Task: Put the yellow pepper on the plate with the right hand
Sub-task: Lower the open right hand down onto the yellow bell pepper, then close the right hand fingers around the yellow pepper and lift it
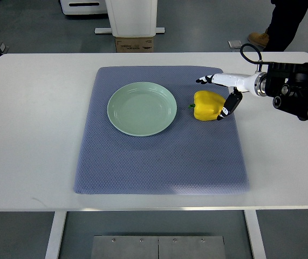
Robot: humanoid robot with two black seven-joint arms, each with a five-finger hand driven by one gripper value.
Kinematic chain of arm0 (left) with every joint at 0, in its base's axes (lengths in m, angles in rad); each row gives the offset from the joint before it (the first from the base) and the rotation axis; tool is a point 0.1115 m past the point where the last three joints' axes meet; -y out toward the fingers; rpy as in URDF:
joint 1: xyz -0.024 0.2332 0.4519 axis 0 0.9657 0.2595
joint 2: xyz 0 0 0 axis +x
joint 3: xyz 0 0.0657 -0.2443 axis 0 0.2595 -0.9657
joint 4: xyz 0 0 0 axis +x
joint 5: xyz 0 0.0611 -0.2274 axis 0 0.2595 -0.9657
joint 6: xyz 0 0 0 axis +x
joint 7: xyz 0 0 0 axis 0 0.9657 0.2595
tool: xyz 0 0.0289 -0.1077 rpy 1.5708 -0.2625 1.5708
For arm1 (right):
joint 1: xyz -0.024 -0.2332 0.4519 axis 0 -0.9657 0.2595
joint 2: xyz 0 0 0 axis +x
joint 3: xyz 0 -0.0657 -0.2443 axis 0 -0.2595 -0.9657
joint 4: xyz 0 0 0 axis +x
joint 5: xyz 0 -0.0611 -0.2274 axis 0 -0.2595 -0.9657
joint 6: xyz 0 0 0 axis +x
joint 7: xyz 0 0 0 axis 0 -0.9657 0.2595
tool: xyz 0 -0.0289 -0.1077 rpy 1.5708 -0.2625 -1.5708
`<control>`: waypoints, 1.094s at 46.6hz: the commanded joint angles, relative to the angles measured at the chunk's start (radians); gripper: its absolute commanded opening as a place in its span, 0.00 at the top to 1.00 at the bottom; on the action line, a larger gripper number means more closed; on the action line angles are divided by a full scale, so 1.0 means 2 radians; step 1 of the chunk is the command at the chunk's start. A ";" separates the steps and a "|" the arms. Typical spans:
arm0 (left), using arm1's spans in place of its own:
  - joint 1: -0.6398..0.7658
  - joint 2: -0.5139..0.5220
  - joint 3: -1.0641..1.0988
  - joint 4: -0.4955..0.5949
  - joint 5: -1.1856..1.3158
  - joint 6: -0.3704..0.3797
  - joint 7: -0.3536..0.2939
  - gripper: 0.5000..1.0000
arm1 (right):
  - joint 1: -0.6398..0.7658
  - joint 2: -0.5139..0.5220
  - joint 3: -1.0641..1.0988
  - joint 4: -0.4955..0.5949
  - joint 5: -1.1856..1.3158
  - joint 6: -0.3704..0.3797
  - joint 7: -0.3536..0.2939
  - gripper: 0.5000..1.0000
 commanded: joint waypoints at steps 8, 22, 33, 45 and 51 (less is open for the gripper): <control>0.000 0.000 0.000 0.000 0.000 0.000 0.000 0.00 | -0.003 0.002 -0.001 -0.006 0.000 0.000 0.000 0.05; 0.000 0.000 0.000 0.000 0.000 0.000 0.000 0.00 | -0.004 0.008 0.001 -0.006 0.001 0.000 0.000 0.09; 0.000 0.000 0.000 0.000 0.000 0.000 0.000 0.00 | -0.005 0.015 0.001 -0.006 0.001 0.000 -0.001 0.16; 0.000 0.000 0.000 0.000 0.000 0.000 0.000 0.00 | -0.010 0.020 0.001 -0.012 0.001 -0.005 -0.004 0.42; 0.000 0.000 0.000 0.000 0.000 0.000 0.000 0.00 | -0.010 0.023 0.001 -0.012 0.001 -0.005 -0.004 0.57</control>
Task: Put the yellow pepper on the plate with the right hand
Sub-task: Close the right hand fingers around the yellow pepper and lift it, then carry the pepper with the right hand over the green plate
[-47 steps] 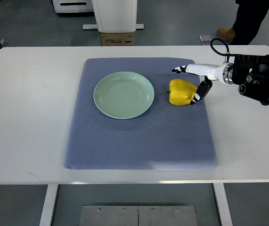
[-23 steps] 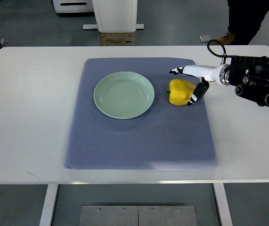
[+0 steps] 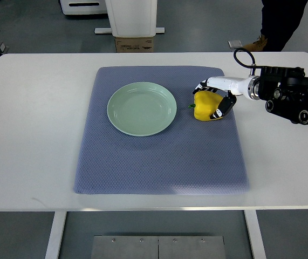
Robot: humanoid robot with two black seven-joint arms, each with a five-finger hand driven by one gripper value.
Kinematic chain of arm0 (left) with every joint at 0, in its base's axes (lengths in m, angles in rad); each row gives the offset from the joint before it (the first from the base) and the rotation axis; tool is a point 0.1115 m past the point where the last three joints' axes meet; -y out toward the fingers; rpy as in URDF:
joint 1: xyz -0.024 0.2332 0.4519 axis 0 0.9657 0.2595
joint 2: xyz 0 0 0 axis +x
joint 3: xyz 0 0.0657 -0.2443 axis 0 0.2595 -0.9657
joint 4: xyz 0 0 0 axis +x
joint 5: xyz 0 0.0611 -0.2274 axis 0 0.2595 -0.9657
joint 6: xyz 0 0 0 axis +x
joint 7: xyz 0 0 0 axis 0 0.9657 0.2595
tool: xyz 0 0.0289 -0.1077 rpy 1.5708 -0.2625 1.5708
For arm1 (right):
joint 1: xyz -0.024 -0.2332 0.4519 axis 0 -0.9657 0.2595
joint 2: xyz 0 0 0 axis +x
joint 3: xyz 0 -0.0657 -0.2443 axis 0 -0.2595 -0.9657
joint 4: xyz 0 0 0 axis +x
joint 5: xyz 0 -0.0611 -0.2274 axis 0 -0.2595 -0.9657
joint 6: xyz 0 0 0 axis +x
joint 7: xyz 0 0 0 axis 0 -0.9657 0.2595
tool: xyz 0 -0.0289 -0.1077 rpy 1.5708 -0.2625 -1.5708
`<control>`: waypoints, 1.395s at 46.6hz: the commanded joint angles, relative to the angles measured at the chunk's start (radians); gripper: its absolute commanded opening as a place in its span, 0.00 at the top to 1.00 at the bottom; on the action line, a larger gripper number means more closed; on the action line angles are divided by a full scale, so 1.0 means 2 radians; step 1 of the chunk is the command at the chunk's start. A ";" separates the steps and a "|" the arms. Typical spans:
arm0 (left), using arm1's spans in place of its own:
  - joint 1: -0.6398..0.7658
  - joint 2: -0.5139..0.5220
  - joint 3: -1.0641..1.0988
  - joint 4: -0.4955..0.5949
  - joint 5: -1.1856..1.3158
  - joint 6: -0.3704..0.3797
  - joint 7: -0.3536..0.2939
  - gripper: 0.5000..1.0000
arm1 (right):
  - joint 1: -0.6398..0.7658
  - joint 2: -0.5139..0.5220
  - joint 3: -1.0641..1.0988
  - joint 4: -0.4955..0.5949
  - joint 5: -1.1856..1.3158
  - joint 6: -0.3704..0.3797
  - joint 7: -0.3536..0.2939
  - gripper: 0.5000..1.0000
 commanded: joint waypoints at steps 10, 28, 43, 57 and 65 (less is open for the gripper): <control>0.000 0.000 0.000 0.000 0.000 0.000 0.000 0.00 | -0.005 0.010 0.000 -0.005 0.000 -0.005 0.000 1.00; 0.000 0.000 0.000 0.000 0.000 0.000 0.000 0.00 | -0.004 0.013 0.001 -0.005 0.001 -0.025 0.003 1.00; 0.000 0.000 0.000 0.000 0.000 0.000 0.000 0.00 | 0.002 0.013 0.005 -0.005 0.004 -0.034 0.008 1.00; 0.000 0.000 0.000 0.000 0.000 0.000 0.000 0.00 | 0.007 0.010 0.025 -0.002 0.008 -0.033 0.008 1.00; 0.000 0.000 0.000 0.000 0.000 0.000 0.000 0.00 | 0.011 0.011 0.036 -0.001 0.008 -0.033 0.008 1.00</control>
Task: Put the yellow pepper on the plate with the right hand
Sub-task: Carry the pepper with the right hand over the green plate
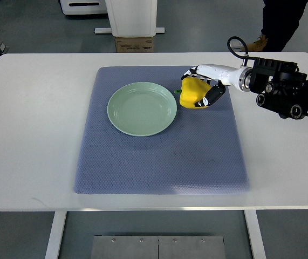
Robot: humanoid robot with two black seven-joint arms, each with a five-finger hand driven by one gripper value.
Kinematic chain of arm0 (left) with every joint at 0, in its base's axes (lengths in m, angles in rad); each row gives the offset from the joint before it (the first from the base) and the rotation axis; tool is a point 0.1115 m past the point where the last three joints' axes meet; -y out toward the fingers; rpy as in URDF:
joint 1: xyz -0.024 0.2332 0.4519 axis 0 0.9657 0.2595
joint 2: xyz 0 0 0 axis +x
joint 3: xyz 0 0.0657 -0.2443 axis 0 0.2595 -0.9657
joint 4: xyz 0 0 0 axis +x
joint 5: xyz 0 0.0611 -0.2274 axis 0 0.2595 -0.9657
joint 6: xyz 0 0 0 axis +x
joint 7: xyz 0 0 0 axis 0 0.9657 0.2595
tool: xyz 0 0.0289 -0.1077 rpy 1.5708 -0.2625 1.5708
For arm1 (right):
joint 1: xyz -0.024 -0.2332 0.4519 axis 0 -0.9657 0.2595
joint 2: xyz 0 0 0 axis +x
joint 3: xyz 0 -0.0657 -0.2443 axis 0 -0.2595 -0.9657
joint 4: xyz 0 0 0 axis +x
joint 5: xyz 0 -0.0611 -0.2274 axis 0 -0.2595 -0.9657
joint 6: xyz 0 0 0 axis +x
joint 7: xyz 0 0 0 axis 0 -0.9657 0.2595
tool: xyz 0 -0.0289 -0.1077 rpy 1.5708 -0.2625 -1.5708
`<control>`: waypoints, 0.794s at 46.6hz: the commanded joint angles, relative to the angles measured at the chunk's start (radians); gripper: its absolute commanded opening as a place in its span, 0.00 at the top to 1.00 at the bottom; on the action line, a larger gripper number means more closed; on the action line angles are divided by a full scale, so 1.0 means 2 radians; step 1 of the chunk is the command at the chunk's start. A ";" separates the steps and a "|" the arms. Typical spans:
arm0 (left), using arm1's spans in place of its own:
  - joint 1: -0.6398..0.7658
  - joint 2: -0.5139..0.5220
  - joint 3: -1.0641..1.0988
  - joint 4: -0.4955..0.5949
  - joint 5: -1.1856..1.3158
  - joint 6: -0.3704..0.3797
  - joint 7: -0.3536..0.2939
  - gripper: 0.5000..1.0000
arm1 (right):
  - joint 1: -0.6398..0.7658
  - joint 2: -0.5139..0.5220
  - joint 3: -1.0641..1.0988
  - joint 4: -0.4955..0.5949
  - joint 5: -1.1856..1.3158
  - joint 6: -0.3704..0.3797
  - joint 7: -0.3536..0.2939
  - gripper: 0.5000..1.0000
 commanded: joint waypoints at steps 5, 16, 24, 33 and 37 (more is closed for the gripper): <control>0.000 0.000 0.000 0.000 0.000 0.000 0.000 0.00 | 0.002 -0.002 0.021 0.006 0.006 0.001 0.000 1.00; 0.000 0.000 0.000 0.000 0.000 0.000 0.000 0.00 | 0.015 0.022 0.031 0.010 0.026 0.001 -0.003 1.00; 0.000 0.000 0.000 0.000 0.000 0.000 0.000 0.00 | 0.015 0.048 0.031 0.009 0.033 0.001 -0.003 1.00; 0.000 0.000 0.000 0.000 0.000 0.000 0.000 0.00 | 0.017 0.074 0.030 0.007 0.057 0.001 -0.004 1.00; 0.000 0.000 0.000 0.000 0.000 0.000 0.000 0.00 | 0.013 0.085 0.030 0.001 0.057 0.001 -0.004 1.00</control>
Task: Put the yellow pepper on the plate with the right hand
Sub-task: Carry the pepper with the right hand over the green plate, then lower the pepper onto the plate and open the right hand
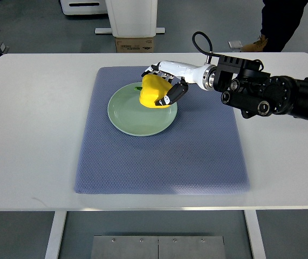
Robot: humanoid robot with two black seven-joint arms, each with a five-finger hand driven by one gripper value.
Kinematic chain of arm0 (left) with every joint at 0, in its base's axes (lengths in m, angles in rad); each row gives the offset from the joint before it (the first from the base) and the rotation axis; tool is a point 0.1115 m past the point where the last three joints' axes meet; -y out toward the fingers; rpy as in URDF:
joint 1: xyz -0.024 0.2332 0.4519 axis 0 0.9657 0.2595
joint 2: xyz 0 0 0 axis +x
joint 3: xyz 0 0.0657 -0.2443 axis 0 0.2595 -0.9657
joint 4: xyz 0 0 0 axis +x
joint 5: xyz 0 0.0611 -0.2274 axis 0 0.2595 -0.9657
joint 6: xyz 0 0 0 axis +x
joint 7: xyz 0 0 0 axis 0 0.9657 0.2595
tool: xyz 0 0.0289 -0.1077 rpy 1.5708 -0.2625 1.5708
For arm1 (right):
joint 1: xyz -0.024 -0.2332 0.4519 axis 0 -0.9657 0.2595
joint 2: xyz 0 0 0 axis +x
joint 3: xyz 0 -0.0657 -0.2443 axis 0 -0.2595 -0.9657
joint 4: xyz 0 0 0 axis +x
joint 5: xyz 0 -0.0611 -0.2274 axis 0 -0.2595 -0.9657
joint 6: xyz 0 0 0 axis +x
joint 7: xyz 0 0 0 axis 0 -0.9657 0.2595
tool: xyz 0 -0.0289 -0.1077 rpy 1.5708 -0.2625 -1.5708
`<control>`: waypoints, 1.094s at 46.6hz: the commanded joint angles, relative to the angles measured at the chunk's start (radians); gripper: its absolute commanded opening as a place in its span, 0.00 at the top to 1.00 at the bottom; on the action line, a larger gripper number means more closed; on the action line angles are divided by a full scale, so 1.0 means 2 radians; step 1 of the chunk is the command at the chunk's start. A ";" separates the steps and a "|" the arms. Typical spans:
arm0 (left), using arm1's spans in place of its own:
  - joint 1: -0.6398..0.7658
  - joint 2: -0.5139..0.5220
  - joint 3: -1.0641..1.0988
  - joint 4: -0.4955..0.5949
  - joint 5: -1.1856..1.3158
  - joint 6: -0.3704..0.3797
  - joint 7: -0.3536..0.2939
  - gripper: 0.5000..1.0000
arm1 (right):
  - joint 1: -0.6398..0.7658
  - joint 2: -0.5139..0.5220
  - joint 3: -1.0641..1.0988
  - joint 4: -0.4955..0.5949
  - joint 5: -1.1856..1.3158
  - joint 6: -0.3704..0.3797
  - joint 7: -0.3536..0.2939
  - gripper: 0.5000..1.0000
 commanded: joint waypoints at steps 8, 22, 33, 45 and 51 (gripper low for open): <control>0.000 0.000 0.000 0.000 0.000 0.000 0.000 0.00 | -0.011 0.020 0.000 -0.007 0.015 0.000 -0.001 1.00; 0.000 0.000 0.000 0.000 0.000 0.000 0.000 0.00 | -0.020 0.022 0.000 -0.007 0.022 0.000 -0.001 0.36; 0.000 0.000 0.000 0.000 0.000 0.000 0.000 0.00 | -0.026 0.022 0.000 -0.008 0.026 0.000 -0.002 0.00; 0.000 0.000 0.000 0.000 0.000 0.000 0.000 0.00 | -0.024 0.022 0.017 -0.009 0.036 -0.001 -0.001 0.00; 0.000 0.000 0.000 0.000 0.000 0.000 0.000 0.00 | -0.034 0.019 0.057 -0.016 0.059 0.000 -0.002 0.00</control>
